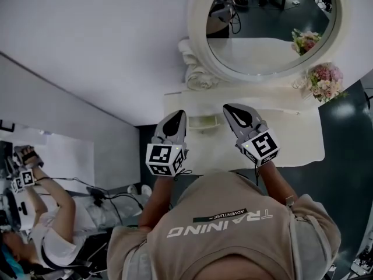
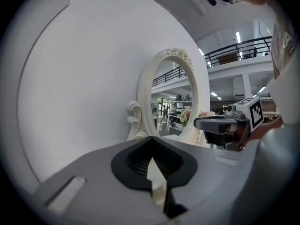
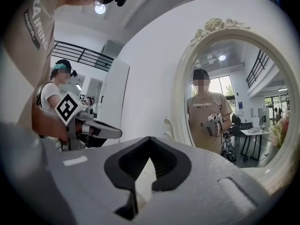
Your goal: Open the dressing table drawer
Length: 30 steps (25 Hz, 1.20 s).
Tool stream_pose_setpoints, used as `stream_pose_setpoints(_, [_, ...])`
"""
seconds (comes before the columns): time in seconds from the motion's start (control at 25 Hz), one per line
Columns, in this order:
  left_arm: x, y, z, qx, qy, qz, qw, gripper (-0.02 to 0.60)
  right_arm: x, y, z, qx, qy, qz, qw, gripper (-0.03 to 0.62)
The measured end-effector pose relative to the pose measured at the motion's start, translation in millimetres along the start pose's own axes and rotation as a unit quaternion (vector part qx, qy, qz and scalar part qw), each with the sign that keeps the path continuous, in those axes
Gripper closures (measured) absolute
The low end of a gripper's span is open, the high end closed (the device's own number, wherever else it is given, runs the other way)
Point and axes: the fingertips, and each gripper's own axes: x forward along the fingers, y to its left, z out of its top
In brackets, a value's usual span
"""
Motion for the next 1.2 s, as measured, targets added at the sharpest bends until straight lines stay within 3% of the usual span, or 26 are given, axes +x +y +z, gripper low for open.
stream_pose_setpoints(0.32, [-2,4,31,0.016,-0.044,0.001,0.9989,0.563,-10,-11,22,-0.019,-0.009,-0.035,0.999,0.592])
stream_pose_setpoints(0.64, [3,6,17,0.0,-0.03,-0.001,0.9995,0.563,-21,-12,16,0.003,0.0,-0.054,0.999,0.592])
stream_pose_setpoints(1.2, [1,-3,10,-0.005,-0.02,-0.009,0.9998,0.563,-21,2,7,-0.008,0.008,-0.034,0.999,0.592])
